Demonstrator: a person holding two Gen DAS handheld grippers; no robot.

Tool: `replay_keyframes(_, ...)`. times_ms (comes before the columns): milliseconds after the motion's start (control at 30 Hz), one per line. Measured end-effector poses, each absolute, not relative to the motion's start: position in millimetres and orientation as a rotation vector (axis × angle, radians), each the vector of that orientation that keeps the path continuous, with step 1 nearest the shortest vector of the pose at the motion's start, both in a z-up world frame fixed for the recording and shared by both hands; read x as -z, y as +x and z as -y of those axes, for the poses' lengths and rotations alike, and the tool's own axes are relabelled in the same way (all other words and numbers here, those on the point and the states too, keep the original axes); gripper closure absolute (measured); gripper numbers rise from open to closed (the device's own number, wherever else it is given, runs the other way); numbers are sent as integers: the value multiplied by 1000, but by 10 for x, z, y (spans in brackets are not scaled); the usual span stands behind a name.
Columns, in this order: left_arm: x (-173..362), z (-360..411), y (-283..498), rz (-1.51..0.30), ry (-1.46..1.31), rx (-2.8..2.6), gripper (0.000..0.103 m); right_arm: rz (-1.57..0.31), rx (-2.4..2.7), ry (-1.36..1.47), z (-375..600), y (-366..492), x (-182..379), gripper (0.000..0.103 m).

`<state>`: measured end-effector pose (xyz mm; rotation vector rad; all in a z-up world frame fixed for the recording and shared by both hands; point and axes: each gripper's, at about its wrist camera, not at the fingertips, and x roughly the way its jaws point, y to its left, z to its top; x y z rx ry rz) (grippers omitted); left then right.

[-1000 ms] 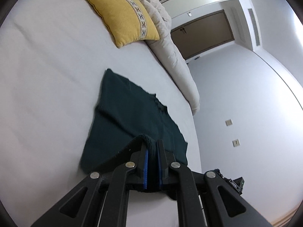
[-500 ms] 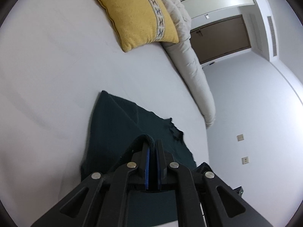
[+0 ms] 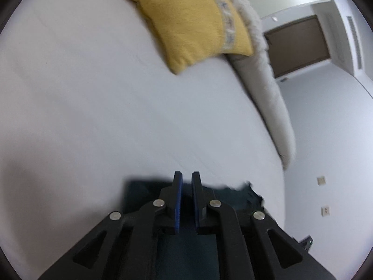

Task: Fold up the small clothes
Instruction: 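Lower the folded hem onto the sweater and open both tools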

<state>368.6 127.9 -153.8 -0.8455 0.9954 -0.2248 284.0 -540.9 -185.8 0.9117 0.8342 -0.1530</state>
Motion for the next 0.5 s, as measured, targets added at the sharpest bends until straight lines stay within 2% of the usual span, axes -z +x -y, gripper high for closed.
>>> replay_keyframes(33,1586,-1305,3733,-1006,-853,208,81,-840,157,928,5423,2877,1908,96)
replay_keyframes(67,1608,-1321,3756,-1009,-864,209,67,-844,163,945,5434,2909,1958,94)
replay_keyframes(133,1572,-1317,3748,-996,-854,242,63,-822,161,934,5416,2917,1979,86)
replay_keyframes(167,1537,-1320,3715,-986,-843,248,62,-811,167,910,5410,2912,1964,77)
replay_keyframes(200,1496,-1333,3657,-969,-843,258,61,-797,185,881,5408,2904,1928,59)
replay_keyframes(267,1428,-1336,3538,-948,-834,271,61,-748,233,870,5413,2798,1820,34)
replay_keyframes(433,1137,-1147,3213,-880,-664,284,61,-708,209,752,5218,2645,1494,32)
replay_keyframes(500,1071,-1019,3097,-873,-577,271,54,-734,160,662,4994,2629,1441,32)
